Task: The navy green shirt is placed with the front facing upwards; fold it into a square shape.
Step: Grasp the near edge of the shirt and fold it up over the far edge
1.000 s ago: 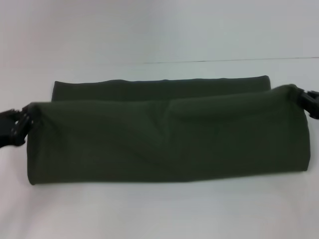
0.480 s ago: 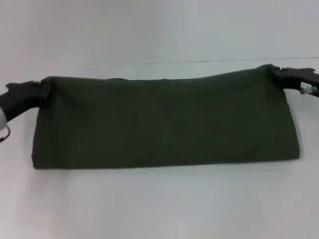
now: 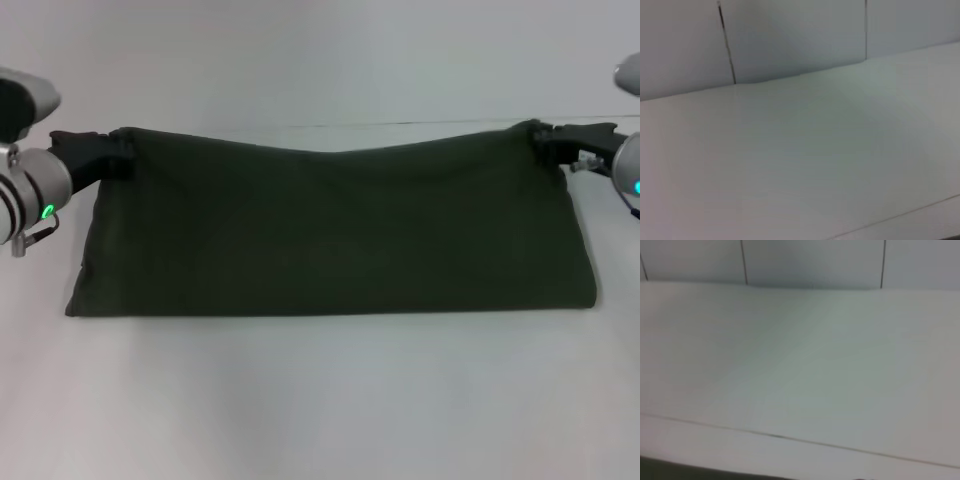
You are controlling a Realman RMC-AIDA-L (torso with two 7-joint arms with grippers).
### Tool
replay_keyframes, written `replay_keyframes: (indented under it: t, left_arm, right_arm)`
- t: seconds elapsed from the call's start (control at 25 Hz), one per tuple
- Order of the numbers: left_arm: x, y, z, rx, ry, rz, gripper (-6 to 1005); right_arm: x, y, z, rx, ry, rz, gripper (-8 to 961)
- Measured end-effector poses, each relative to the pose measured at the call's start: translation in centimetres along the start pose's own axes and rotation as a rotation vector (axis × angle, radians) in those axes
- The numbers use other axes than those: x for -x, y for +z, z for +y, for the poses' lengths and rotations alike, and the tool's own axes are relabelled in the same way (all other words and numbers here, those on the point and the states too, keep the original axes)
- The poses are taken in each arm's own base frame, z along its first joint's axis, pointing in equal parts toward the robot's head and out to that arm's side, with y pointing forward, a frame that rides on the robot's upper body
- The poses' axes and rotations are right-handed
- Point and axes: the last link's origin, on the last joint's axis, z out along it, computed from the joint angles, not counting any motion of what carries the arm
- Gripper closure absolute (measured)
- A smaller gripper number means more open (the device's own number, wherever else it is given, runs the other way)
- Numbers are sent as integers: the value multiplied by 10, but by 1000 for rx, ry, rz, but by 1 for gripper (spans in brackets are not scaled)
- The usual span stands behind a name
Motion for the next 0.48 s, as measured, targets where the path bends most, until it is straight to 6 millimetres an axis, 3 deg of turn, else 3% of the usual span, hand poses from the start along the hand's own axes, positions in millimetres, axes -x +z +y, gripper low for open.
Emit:
replay_keyframes:
  t: [0.48]
  left_arm:
    - [1,3,-3,-63,-44,-2,887]
  right_arm:
    - [-1,5,5,-27,-2,-48,777]
